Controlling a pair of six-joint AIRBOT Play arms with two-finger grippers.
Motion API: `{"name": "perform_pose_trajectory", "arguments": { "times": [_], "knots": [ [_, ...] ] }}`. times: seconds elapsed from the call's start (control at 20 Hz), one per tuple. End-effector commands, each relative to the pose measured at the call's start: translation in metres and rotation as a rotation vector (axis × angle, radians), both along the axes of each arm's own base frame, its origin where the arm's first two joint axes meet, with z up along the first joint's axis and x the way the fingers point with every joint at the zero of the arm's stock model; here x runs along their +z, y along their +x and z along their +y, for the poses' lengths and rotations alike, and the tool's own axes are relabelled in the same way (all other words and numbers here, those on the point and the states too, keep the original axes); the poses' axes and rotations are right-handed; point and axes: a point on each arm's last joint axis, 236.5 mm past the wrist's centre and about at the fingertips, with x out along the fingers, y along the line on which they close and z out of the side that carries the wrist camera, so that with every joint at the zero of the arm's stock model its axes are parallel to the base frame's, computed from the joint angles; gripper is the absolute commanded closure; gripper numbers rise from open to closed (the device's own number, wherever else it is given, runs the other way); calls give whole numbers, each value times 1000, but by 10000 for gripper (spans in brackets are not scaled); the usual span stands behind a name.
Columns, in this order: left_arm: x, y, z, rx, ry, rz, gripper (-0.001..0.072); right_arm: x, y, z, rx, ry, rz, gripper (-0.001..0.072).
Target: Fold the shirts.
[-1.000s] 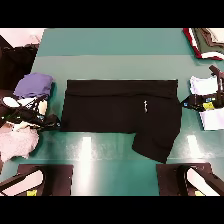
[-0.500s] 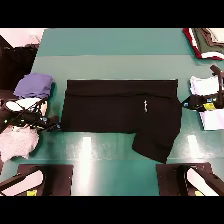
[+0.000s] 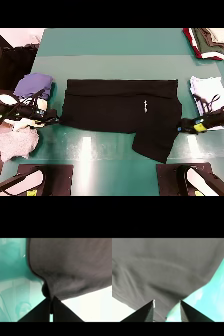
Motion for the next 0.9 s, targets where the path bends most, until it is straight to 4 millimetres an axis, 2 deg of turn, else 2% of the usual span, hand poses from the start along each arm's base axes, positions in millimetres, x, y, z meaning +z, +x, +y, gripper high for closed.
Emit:
{"name": "perform_pose_trajectory", "arguments": {
  "times": [0.0, 0.2, 0.3, 0.35, 0.45, 0.5, 0.6, 0.7, 0.85],
  "knots": [
    [4, 2, 0, -6, -2, -6, 685, -28, -30, 7, -64, 11, 115, 327],
    [4, 2, 0, -5, -2, -6, 684, -37, -34, 9, -134, 5, 146, 327],
    [4, 2, 0, -5, -2, -6, 685, -38, -30, 7, -142, -2, 128, 341],
    [4, 2, 0, -5, -2, -6, 684, -40, -25, 5, -148, -11, 110, 432],
    [4, 2, 0, -17, -1, -12, 685, -41, -16, 1, -162, -27, 71, 691],
    [6, 1, 0, -34, 2, -17, 685, -39, -14, -1, -154, -34, 58, 689],
    [15, -2, 0, -65, 4, -11, 686, -21, -10, -3, -131, -45, 27, 692],
    [30, -8, 1, -85, 24, -46, 686, 8, -10, -16, -87, -106, -18, 692],
    [56, -33, -2, -123, 53, -91, 686, 54, -21, -31, -46, -202, -86, 693]
  ]
}}
